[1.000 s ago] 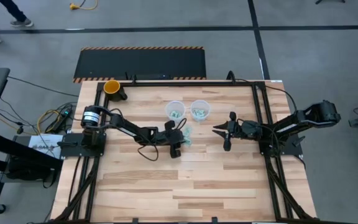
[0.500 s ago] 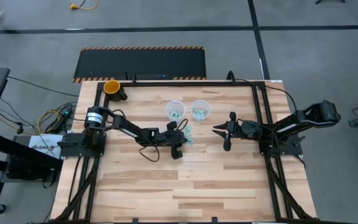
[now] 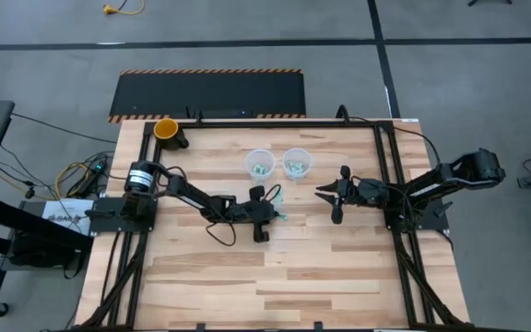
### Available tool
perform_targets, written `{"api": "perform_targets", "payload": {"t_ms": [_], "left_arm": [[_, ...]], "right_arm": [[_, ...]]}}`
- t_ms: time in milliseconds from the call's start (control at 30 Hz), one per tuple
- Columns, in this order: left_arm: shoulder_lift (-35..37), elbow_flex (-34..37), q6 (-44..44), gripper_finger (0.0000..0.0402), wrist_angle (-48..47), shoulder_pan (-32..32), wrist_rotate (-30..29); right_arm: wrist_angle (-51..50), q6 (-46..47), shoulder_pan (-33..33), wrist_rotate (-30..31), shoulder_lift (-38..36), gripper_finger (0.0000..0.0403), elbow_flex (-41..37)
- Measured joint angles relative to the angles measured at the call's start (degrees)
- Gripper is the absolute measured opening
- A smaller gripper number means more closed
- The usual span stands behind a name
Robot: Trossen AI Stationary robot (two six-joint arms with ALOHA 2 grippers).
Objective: Pick and place items into bin
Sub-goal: Put the green stevia packet into the left transparent bin
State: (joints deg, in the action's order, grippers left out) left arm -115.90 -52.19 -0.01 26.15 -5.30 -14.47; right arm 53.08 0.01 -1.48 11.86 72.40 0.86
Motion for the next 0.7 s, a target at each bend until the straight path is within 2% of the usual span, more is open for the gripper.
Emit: {"api": "perform_targets", "payload": {"t_ms": [133, 333, 533, 700], "left_arm": [[2.26, -1.21, 4.01, 0.0001, -4.24, -1.71, -5.23], [7.04, -2.03, 8.98, 0.0000, -7.72, -3.12, -16.11], [11.02, -2.07, 12.32, 0.0000, -12.06, -2.97, -30.48], [11.21, -2.07, 17.24, 0.0000, -12.24, -2.09, -46.16]], "right_arm": [[-0.15, 0.00, 0.01, 0.00, 0.02, 0.0075, 0.02], [-0.31, 0.00, -0.02, 0.00, 0.00, 0.0075, 0.00], [-0.35, 0.00, -0.01, 0.00, 0.02, 0.0075, 0.00], [-0.37, 0.00, 0.01, 0.01, 0.00, 0.0075, 0.00]]}}
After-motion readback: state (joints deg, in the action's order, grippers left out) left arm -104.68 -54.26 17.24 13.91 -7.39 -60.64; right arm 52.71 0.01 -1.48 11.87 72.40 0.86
